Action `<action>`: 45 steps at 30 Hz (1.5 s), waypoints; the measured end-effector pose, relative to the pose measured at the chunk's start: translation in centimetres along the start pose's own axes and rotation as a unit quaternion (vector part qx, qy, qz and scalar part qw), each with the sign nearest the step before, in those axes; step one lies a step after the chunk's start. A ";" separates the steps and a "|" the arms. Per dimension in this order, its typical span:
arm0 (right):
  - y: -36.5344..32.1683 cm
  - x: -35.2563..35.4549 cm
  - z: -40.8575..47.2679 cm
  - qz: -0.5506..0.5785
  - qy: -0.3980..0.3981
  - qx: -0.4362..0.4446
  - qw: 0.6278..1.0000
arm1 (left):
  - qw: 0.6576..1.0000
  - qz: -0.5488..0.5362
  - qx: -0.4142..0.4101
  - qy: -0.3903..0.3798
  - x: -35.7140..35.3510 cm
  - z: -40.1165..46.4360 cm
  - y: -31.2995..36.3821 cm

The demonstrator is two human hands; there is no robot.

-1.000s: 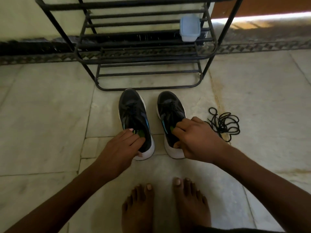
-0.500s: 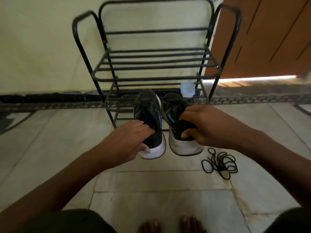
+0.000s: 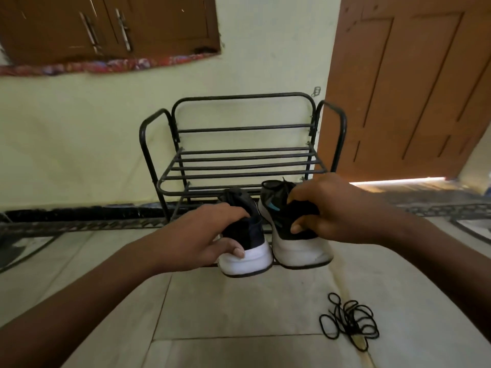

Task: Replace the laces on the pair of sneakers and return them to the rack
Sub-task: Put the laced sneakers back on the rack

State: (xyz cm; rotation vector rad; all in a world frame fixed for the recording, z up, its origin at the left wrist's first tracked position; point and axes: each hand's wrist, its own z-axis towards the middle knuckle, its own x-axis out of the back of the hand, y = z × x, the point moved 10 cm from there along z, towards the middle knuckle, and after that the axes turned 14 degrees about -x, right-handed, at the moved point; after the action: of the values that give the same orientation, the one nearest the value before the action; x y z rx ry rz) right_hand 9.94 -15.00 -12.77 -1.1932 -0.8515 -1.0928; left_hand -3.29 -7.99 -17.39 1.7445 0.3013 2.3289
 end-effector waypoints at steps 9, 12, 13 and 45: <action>0.3 2.5 3.7 -0.011 0.029 -0.019 0.999 | 0.998 0.049 0.027 -0.026 3.5 2.9 -2.0; 1.0 2.0 6.3 -0.046 0.038 -0.028 0.998 | 0.997 0.067 0.043 -0.024 4.4 4.5 -4.4; 1.2 1.7 7.2 -0.061 0.039 -0.031 0.997 | 0.996 0.068 0.047 -0.023 4.5 5.1 -5.3; 11.3 -3.2 17.2 -0.073 0.247 -0.105 0.961 | 0.945 0.263 0.018 0.194 5.1 9.7 -14.7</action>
State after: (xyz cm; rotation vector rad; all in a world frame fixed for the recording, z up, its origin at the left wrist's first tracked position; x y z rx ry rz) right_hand 20.60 2.70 -15.61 -0.9709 -0.4467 -1.5504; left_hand 5.33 7.88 -14.31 1.5028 -0.0826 3.0669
